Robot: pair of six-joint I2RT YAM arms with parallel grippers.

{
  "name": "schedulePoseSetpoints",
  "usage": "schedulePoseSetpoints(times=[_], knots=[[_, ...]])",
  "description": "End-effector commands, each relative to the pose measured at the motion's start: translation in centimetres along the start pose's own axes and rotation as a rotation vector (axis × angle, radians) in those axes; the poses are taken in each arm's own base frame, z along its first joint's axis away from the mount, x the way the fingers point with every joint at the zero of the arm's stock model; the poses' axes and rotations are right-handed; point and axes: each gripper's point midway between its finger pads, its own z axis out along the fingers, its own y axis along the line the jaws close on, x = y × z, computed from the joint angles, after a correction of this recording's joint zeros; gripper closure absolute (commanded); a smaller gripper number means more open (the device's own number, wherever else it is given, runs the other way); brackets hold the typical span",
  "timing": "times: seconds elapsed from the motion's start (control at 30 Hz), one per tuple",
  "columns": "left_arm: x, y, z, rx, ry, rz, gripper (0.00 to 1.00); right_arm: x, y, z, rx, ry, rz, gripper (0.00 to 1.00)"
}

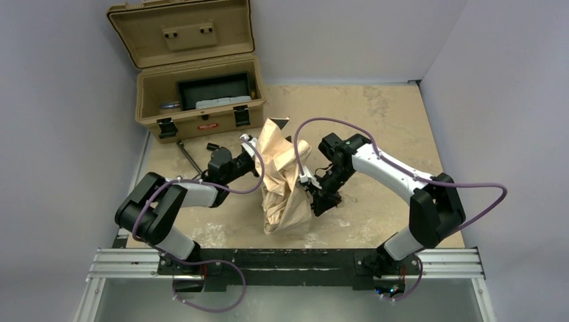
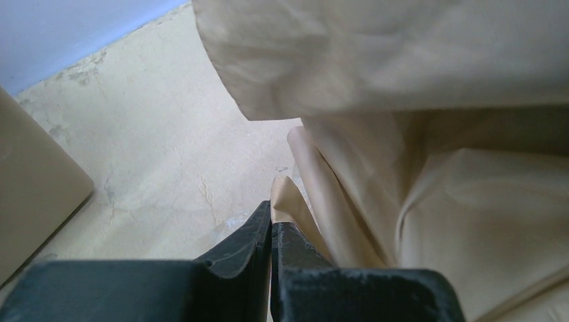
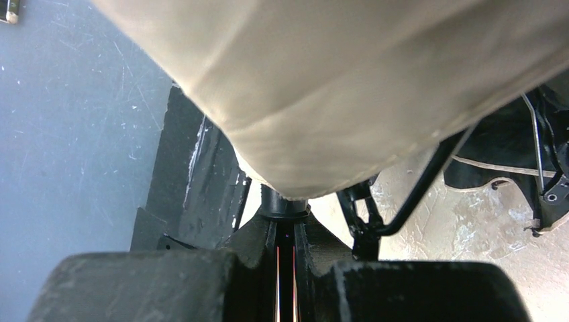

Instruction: Put away the umbrella

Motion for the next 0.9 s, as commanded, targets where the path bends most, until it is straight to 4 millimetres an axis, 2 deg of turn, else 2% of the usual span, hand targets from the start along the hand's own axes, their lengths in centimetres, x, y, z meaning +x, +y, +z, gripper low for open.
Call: schedulePoseSetpoints(times=[0.0,0.23,0.4,0.67,0.87], knots=[[-4.0,0.6,1.1,-0.014,-0.141,0.023,1.0,-0.2,0.6,0.3,-0.03,-0.029,-0.031,1.0],[-3.5,1.1,1.0,-0.042,-0.085,-0.005,1.0,1.6,-0.8,0.1,-0.014,0.017,0.034,1.0],[-3.3,1.0,1.6,-0.043,-0.078,-0.107,1.0,3.2,-1.9,0.2,-0.019,0.035,0.103,1.0],[-4.1,2.1,4.7,-0.04,-0.026,-0.232,1.0,4.0,-4.8,-1.5,0.041,0.033,0.149,1.0],[-3.7,3.0,6.7,-0.059,0.049,-0.316,1.0,5.5,-7.7,-3.0,0.09,0.045,0.187,1.0]])
